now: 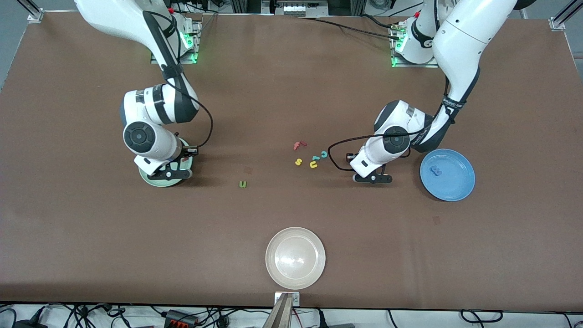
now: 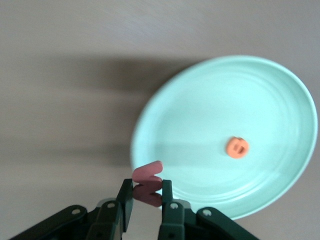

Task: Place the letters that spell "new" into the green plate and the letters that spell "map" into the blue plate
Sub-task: 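Grasp the pink w with the right gripper while the left gripper grasps a, then place w in green plate with the right gripper while the left places a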

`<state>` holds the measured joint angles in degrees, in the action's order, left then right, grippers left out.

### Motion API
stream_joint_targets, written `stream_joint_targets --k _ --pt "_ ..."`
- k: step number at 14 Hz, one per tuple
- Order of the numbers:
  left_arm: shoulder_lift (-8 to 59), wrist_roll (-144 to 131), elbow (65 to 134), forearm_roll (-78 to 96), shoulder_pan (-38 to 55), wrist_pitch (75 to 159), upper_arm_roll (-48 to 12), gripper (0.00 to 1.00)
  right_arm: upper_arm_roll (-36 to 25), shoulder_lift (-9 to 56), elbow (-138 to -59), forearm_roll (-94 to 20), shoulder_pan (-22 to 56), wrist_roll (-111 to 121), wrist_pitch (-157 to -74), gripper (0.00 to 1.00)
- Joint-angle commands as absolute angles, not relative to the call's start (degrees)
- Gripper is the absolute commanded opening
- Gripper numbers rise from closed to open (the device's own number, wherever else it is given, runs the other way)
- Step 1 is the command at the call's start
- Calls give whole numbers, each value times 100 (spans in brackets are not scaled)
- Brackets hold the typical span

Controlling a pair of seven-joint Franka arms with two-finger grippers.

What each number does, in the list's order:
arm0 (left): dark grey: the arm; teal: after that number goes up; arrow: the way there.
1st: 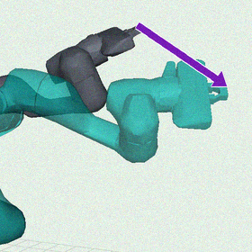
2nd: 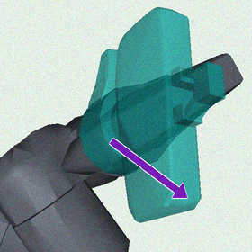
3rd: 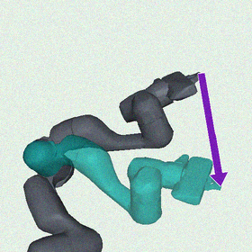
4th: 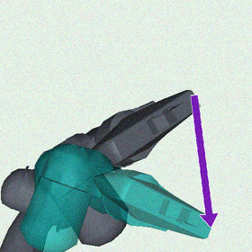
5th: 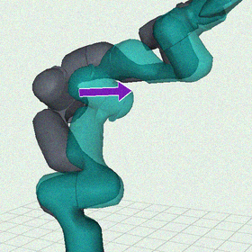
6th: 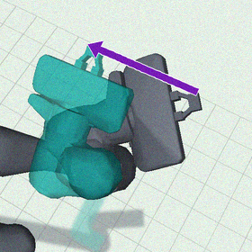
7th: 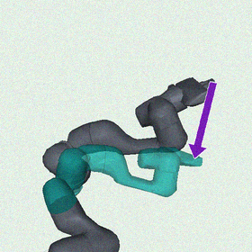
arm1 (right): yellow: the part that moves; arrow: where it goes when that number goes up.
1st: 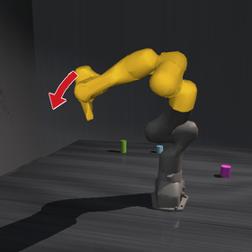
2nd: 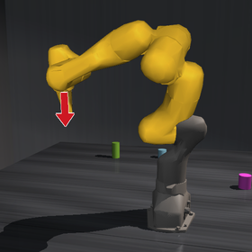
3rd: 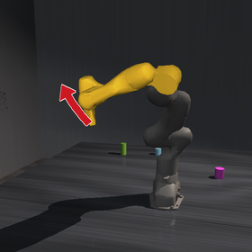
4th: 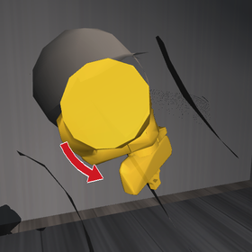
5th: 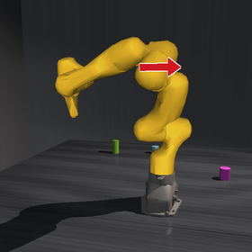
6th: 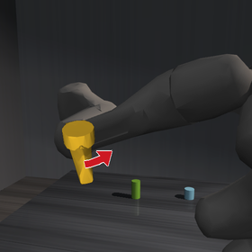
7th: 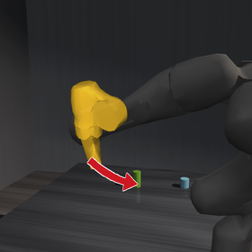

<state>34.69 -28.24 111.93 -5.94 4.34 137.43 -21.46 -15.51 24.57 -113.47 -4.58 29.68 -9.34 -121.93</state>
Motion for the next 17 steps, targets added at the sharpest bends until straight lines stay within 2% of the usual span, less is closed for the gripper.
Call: stream_joint_targets --k 1,4,5,6,7,8,11,13,15,16,17 --pt "2999 -2839 11154 -703 326 13090 -2092 8 -1521 2399 -11636 -404 2743 -826 -12304 4" --pt "2690 -2227 10698 -703 -147 11975 -2092 8 -1521 2583 -11742 -413 2637 -826 -12585 7" --pt "2602 -1858 10574 -703 -393 11631 -2092 8 -1521 2601 -11733 -448 2628 -835 -12595 14" --pt "2532 -1559 10512 -703 -613 11384 -2083 8 -1512 2628 -11733 -448 2628 -852 -12603 35" --pt "2462 -1338 10512 -764 -894 11277 -2083 9 -1512 2602 -11733 -457 2654 -913 -12577 81" --pt "2461 -1162 10555 -1078 -1175 11259 -2100 10 -1512 2549 -11681 -466 2672 -931 -12534 100" --pt "2627 -862 10880 -1468 -1800 11372 -2118 10 -1442 2452 -11243 -518 2716 -940 -12524 100" --pt "2646 -861 11239 -1572 -1968 11757 -2092 12 -1170 2522 -10821 -527 2864 -967 -12603 100" --pt "2759 -861 11539 -1853 -2214 12285 -2101 14 -1134 2872 -10164 -702 3285 -1438 -12656 100" --pt "2838 -861 11618 -1881 -2241 12461 -2101 24 -1134 3083 -9882 -703 3557 -1668 -12656 100" --pt "2874 -861 11645 -1881 -2311 12524 -2101 52 -1142 3276 -9688 -694 3838 -1740 -12665 100"
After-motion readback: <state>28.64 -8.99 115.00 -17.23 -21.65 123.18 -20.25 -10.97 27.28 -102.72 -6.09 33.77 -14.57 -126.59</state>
